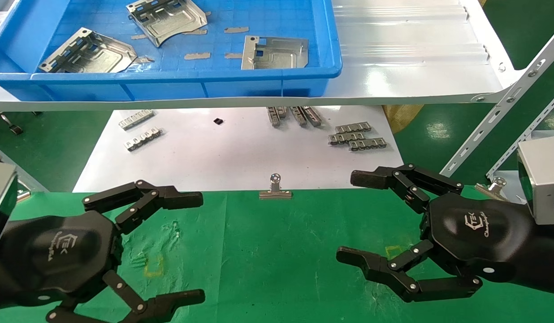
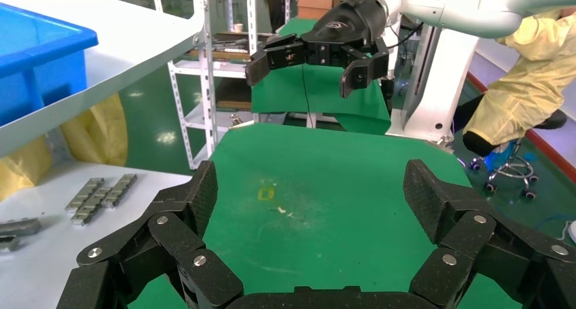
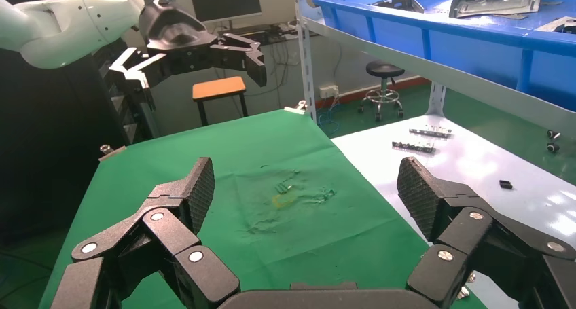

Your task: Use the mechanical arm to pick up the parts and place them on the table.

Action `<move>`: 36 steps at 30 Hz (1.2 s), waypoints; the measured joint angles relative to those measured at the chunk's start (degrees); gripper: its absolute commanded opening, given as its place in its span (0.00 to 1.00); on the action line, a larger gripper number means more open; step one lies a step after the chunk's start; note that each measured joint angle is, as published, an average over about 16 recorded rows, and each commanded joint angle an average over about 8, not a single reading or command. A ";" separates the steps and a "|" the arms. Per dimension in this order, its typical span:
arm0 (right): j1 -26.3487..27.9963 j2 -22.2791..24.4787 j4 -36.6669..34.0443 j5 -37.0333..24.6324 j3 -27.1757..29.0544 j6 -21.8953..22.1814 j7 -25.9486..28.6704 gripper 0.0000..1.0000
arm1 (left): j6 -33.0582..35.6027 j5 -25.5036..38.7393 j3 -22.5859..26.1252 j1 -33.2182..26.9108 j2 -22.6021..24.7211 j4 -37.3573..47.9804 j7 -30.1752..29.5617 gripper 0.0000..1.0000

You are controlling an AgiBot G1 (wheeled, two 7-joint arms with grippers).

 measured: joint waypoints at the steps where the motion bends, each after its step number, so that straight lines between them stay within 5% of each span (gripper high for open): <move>1: 0.00 0.00 0.00 0.00 0.00 0.00 0.00 1.00 | 0.00 0.00 0.00 0.00 0.00 0.00 0.00 1.00; 12: 0.00 0.00 0.00 0.00 0.00 0.00 0.00 1.00 | 0.00 0.00 0.00 0.00 0.00 0.00 0.00 1.00; 13: 0.00 0.00 0.00 0.00 0.00 0.00 0.00 0.93 | 0.00 0.00 0.00 0.00 0.00 0.00 0.00 1.00; 20: 0.00 0.00 0.00 0.00 0.00 0.00 0.00 0.06 | 0.00 0.00 0.00 0.00 0.00 0.00 0.00 1.00; 21: 0.00 0.00 0.00 0.00 0.00 0.00 0.00 0.00 | 0.00 0.00 0.00 0.00 0.00 0.00 0.00 1.00; 36: 0.00 0.00 0.00 0.00 0.00 0.00 0.00 0.00 | 0.00 0.00 0.00 0.00 0.00 0.00 0.00 1.00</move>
